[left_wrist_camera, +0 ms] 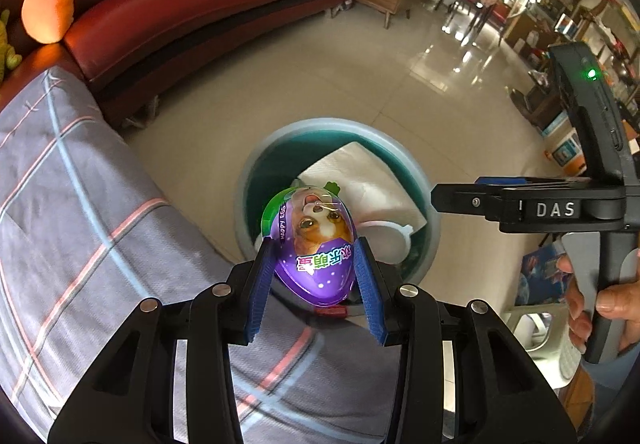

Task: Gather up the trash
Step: 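Open the right tool to drop the cup while the left drops the egg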

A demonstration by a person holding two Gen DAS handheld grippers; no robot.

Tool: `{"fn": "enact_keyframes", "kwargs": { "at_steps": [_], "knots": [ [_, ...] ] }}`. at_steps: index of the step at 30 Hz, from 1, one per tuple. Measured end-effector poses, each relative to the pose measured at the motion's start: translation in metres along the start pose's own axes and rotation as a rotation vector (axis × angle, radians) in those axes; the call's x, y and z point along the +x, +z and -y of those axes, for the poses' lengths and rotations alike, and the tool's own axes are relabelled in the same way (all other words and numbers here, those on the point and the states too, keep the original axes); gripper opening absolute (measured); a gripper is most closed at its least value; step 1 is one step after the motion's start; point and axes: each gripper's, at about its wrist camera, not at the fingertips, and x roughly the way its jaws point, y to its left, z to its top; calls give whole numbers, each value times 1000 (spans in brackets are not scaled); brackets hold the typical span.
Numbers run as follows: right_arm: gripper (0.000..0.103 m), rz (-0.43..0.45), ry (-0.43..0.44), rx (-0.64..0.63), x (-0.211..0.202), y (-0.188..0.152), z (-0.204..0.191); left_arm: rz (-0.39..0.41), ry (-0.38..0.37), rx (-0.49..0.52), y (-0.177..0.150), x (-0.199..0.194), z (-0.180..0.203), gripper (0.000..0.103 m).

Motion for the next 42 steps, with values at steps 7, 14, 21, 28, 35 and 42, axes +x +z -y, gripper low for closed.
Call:
{"fn": "enact_keyframes", "kwargs": {
  "at_steps": [7,14,21,28,35,42],
  "knots": [
    [87,24,-36,-20,-21,1,2,-6,-34,30,5,13,18,41],
    [87,28,-48,-5,-30,-3,12,-23,-48,57,8,29,31,41],
    [87,27,-56,24,-29,-5,25,-44,-47,65,12,42,35,42],
    [87,24,-64,46,-29,-8,32,-39,-23,84,12,47,38,48],
    [87,25,-70,48,-28,-6,28,-18,19,68,11,39,32,77],
    [87,17,-67,24,-26,-6,14,-6,46,26,5,23,17,92]
  ]
}}
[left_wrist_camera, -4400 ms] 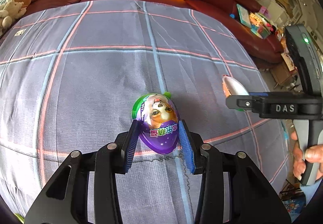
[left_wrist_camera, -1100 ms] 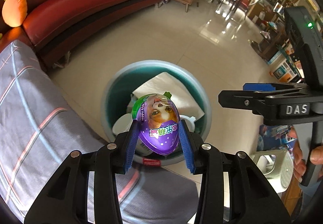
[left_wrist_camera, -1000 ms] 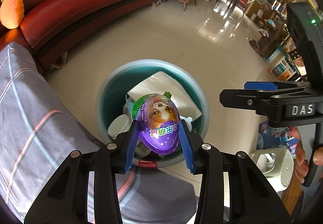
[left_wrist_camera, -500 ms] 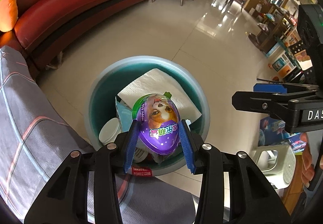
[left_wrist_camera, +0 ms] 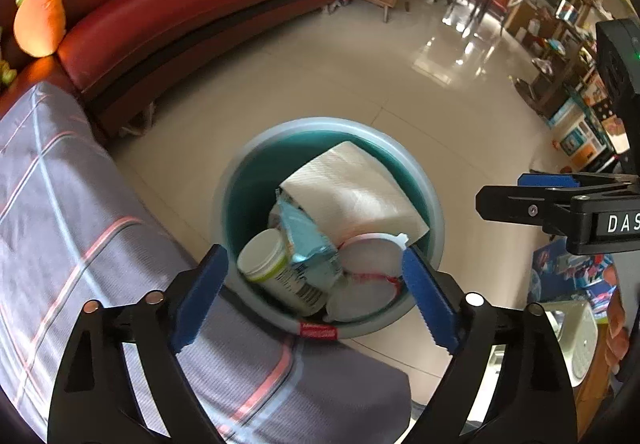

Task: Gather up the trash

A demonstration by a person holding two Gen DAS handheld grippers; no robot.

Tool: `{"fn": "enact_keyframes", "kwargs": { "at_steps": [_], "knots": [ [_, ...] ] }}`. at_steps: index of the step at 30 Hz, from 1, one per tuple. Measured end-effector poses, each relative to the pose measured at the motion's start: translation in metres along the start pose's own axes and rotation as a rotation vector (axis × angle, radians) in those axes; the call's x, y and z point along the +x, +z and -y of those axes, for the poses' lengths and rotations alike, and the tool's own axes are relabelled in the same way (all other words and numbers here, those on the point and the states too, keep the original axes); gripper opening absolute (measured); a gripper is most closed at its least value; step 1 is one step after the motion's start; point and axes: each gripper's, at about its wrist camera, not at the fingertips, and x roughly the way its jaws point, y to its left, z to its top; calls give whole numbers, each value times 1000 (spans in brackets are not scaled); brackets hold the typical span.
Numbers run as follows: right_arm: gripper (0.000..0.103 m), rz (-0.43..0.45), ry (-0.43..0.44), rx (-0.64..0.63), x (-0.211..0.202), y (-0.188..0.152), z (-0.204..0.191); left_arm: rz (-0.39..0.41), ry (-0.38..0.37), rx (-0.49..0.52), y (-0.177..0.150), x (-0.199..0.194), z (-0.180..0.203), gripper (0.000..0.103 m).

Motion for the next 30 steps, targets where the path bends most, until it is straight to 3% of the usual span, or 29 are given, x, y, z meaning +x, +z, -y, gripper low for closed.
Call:
{"fn": "enact_keyframes", "kwargs": {
  "at_steps": [5,14,30],
  "knots": [
    [91,12,34,-36,-7,-4,-17,18,41,-60,-9,-21,-17,98],
    [95,40,85,-140,-29,-24,-52,62,144,-165,-38,-73,-48,99],
    [96,100,56,-347,-63,-93,-99,91,243,-299,-109,-137,-65,99]
  ]
}}
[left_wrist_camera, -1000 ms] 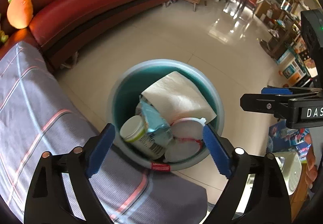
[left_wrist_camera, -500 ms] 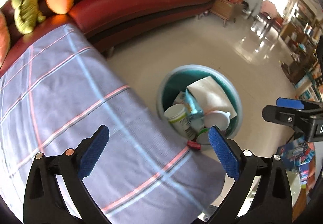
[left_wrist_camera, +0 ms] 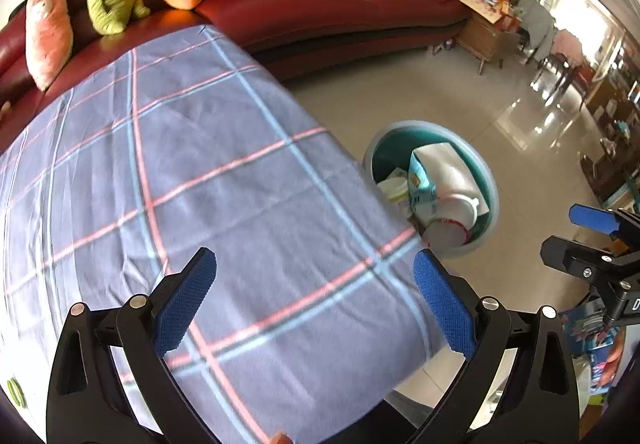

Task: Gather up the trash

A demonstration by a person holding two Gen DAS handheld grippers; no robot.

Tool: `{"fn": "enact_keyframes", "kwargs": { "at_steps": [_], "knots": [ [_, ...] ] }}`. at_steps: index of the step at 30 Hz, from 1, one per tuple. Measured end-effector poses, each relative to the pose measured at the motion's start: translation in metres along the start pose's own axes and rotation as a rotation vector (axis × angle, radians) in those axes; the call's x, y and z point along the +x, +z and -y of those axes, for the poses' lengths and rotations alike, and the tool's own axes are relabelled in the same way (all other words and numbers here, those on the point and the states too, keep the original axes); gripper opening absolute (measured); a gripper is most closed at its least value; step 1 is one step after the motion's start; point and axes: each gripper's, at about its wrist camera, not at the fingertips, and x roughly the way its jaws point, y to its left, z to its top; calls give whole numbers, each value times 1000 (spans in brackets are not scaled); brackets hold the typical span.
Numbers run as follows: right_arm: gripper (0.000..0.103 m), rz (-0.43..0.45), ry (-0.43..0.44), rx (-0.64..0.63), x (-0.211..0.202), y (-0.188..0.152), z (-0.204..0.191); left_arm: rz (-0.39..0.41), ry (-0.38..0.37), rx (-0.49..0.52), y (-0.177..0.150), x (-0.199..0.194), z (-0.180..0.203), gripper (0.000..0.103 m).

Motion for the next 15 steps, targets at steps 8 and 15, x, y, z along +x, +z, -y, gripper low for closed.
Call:
{"fn": "enact_keyframes", "kwargs": {
  "at_steps": [8,15],
  "knots": [
    [96,18,-23,-49,-6,-29,-11,-2,40,-27,-26,-10,2,99],
    [96,44,-70,-103,-7,-46,-19,-5,46,-60,-36,-14,0,99]
  ]
}}
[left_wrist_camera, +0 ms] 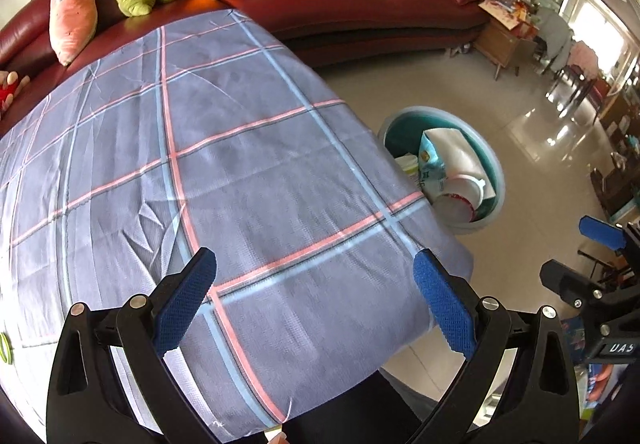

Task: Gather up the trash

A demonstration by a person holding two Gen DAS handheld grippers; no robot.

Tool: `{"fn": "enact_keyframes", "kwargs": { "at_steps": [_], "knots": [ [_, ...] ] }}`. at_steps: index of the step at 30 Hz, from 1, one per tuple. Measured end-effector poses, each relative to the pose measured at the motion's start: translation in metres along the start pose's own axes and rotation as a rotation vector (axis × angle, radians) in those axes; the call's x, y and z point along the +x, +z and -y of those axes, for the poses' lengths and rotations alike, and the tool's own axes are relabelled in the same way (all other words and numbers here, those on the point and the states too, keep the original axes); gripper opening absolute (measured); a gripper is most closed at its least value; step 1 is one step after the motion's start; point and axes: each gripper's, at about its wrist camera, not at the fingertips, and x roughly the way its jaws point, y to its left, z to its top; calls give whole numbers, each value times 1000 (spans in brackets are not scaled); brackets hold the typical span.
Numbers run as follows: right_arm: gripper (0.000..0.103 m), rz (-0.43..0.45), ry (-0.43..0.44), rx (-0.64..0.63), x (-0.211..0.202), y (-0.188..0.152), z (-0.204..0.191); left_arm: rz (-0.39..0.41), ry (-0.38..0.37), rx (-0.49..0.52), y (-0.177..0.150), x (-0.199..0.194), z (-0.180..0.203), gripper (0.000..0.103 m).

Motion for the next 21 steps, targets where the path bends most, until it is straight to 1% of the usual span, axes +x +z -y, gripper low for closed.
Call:
{"fn": "enact_keyframes", "kwargs": {
  "at_steps": [9,14,21],
  "knots": [
    [96,-8,33,26,10,-12,-3,-2,0,-24,-7,2,0,99],
    [96,-3,12,22,12,-12,-3,0,18,-33,-8,5,1,99],
    [96,-15,25,48,19,-12,4,-7,32,-14,-10,10,2,99]
  ]
}}
